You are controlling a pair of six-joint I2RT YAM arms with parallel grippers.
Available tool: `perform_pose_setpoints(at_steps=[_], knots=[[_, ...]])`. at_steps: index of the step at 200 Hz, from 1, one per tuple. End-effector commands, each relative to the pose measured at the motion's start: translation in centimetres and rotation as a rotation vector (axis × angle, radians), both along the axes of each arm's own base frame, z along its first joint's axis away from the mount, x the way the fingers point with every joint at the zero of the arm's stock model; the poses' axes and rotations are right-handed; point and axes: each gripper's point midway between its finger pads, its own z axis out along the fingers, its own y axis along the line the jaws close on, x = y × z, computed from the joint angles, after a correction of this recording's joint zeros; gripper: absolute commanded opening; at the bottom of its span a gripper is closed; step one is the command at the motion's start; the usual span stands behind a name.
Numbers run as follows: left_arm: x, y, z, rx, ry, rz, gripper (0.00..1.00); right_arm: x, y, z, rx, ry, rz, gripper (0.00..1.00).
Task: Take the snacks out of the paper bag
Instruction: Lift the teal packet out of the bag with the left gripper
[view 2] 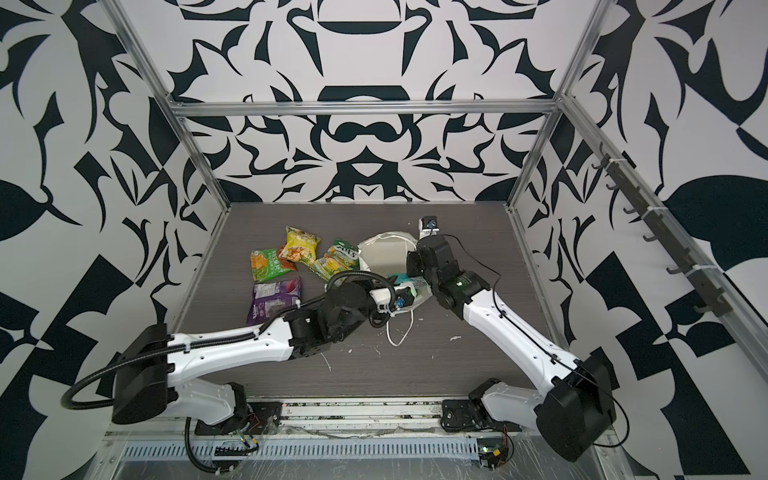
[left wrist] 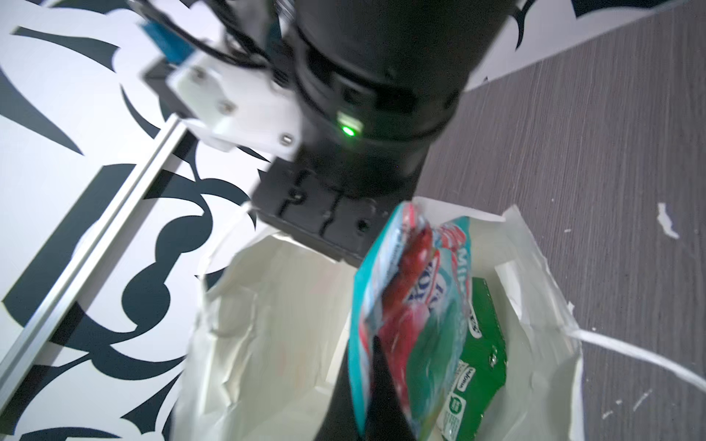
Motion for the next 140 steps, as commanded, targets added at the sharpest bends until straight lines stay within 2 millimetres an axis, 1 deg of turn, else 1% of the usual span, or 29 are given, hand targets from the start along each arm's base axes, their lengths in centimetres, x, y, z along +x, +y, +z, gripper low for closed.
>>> perform_pose_setpoints(at_steps=[1,27,49,54,56,58,71,93,120,131,140], knots=[[-1.1,-0.1,3.5,-0.108,-0.002,-0.048,0.00,0.7,-0.2,2.1,0.043,-0.048,-0.031,0.00],[-1.9,0.1,4.2,-0.118,-0.005,-0.061,0.00,0.7,-0.3,2.4,0.044,-0.053,-0.034,0.00],[-1.8,1.4,5.4,-0.143,-0.005,-0.027,0.00,0.7,-0.5,2.7,0.040,-0.059,-0.036,0.00],[-1.6,1.6,5.2,-0.131,0.001,-0.016,0.00,0.7,-0.5,2.7,0.039,-0.060,-0.037,0.00],[-1.7,2.2,6.2,-0.154,-0.006,-0.010,0.00,0.7,-0.5,2.7,0.038,-0.060,-0.037,0.00],[-1.8,2.5,6.5,-0.161,-0.007,-0.004,0.00,0.7,-0.5,2.7,0.039,-0.059,-0.037,0.00],[-1.2,4.4,7.5,-0.190,0.020,0.056,0.00,0.9,-0.6,2.8,0.037,-0.061,-0.038,0.00],[-0.6,7.7,8.4,-0.237,0.136,0.124,0.00,1.0,-0.6,2.7,0.034,-0.058,-0.039,0.00],[-1.5,11.8,10.0,-0.348,0.230,0.178,0.00,1.0,-0.7,2.6,0.033,-0.058,-0.041,0.00],[-1.5,13.8,10.4,-0.415,0.285,0.220,0.00,1.0,-0.8,2.5,0.031,-0.056,-0.045,0.00],[-1.4,15.6,10.3,-0.465,0.330,0.262,0.00,1.0,-0.9,2.6,0.031,-0.056,-0.045,0.00]])
